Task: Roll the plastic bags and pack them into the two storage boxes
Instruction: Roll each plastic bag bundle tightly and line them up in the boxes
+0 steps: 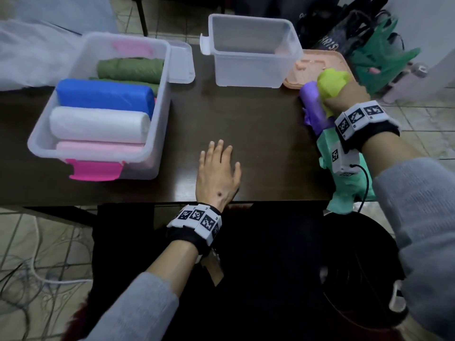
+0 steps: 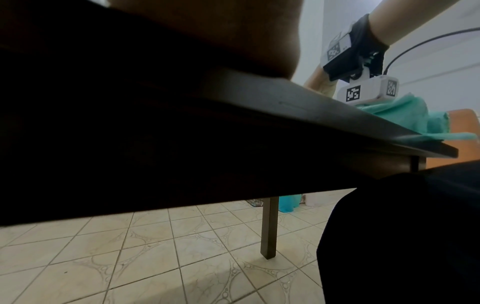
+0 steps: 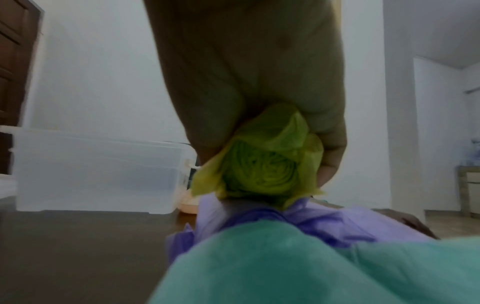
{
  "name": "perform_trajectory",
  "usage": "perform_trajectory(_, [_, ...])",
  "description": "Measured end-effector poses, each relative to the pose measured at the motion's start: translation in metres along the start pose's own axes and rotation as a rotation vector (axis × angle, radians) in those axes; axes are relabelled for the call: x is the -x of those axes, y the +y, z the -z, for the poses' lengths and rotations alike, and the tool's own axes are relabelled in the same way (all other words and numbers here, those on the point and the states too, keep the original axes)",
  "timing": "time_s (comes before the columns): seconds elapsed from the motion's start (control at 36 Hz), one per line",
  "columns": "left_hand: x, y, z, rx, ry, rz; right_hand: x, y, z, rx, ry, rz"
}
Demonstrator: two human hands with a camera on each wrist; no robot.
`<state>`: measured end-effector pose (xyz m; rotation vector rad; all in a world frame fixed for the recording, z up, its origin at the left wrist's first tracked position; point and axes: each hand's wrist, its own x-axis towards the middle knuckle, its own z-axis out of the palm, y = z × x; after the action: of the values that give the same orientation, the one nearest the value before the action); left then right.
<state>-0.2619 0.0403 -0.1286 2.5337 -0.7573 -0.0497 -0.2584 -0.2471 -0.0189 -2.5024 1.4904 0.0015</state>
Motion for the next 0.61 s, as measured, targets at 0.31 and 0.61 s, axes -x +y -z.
perform_trajectory(0.31, [0.002,-0.002,-0.001,0.108,0.034,0.031,0.066,-0.025,-0.024,-0.141,-0.272,0.66])
perform_trajectory(0.61, [0.003,-0.006,0.001,0.314,0.132,0.085,0.108,-0.036,-0.065,0.0,-0.438,0.76])
